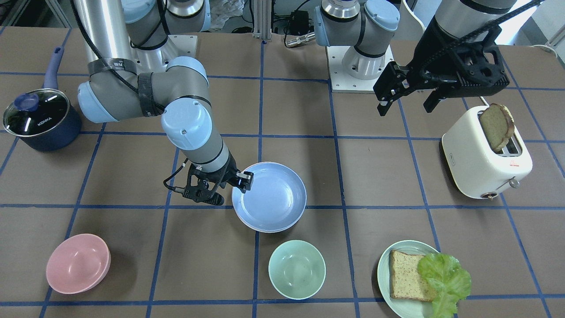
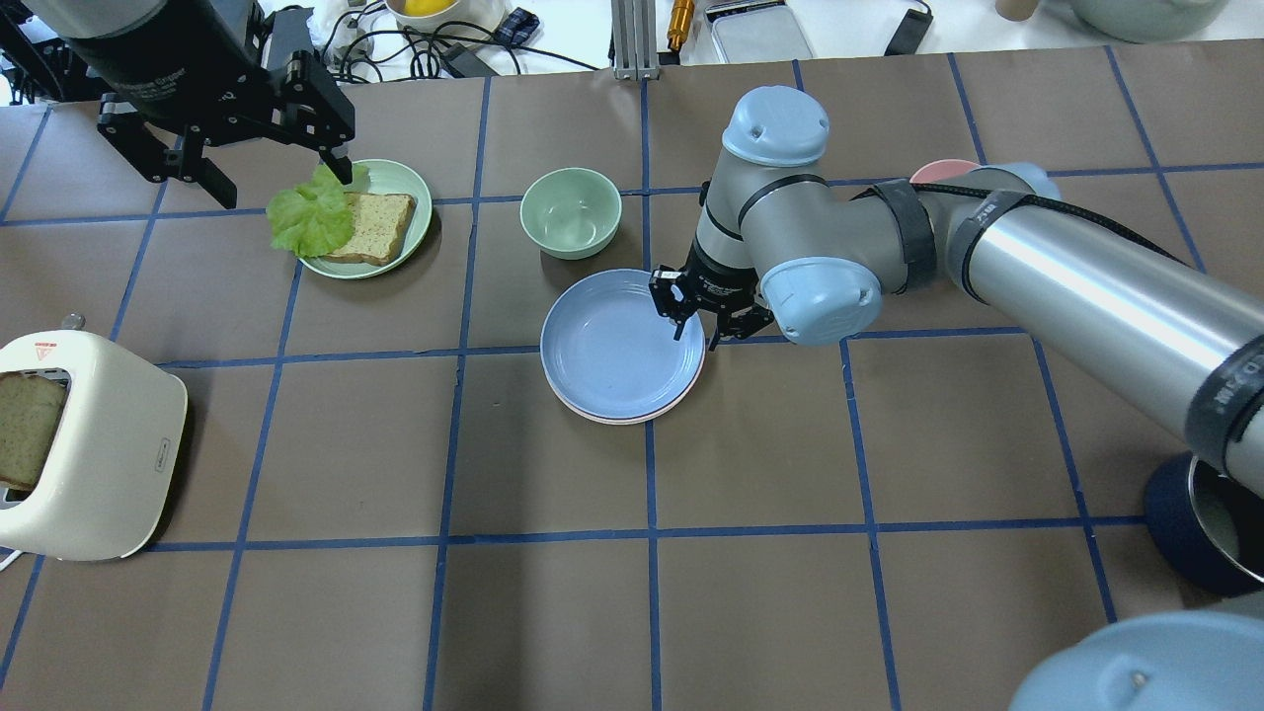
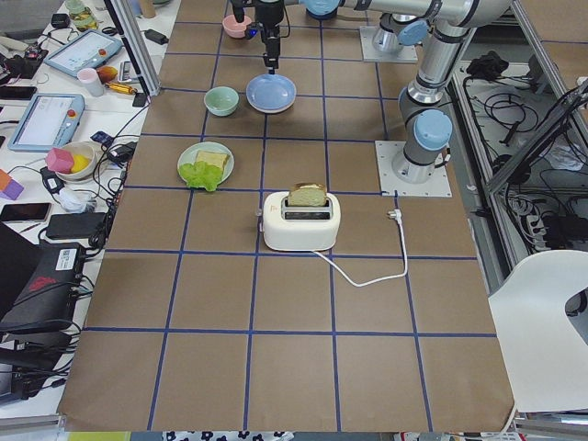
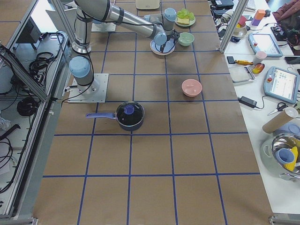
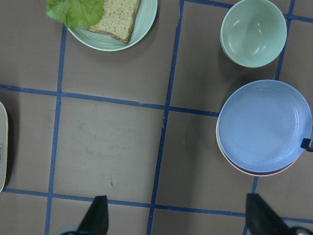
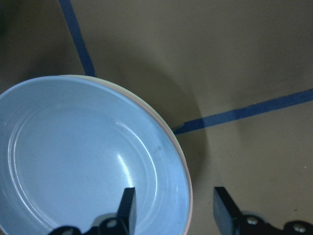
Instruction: Stack three plates with pink and blue
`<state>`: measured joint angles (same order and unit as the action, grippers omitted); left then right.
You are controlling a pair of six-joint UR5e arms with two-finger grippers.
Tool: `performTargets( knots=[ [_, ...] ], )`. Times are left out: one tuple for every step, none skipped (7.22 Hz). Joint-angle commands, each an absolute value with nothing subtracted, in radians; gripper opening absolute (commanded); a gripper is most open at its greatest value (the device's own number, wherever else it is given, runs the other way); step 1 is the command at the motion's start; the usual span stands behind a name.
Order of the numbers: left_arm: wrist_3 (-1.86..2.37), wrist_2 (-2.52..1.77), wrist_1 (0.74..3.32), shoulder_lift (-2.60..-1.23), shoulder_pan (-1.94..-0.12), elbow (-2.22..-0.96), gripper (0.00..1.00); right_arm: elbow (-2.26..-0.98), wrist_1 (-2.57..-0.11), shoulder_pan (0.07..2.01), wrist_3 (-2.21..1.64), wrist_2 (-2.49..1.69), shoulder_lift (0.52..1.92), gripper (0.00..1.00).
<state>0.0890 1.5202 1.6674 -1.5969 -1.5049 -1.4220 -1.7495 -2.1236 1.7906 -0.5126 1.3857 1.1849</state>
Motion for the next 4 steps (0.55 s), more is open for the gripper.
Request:
performTargets(
  knots=[
    [0.089,1.52,1.667,-1.597,-1.505,-1.422,1.0,-1.674,-2.112,1.773,-0.5,1.432,1.19,0.73],
    [0.089,1.52,1.667,-1.597,-1.505,-1.422,1.0,-1.62,-2.1,1.77,-0.499,1.434,1.192,0.76],
    [0.089,1.52,1.667,-1.597,-1.505,-1.422,1.0,-1.577,-2.073,1.77,-0.471,1.465,1.206,0.78],
    [0.089,1.52,1.667,-1.597,-1.505,-1.422,1.0,-1.556,-2.034,1.769,-0.407,1.539,1.222,0.83]
  ],
)
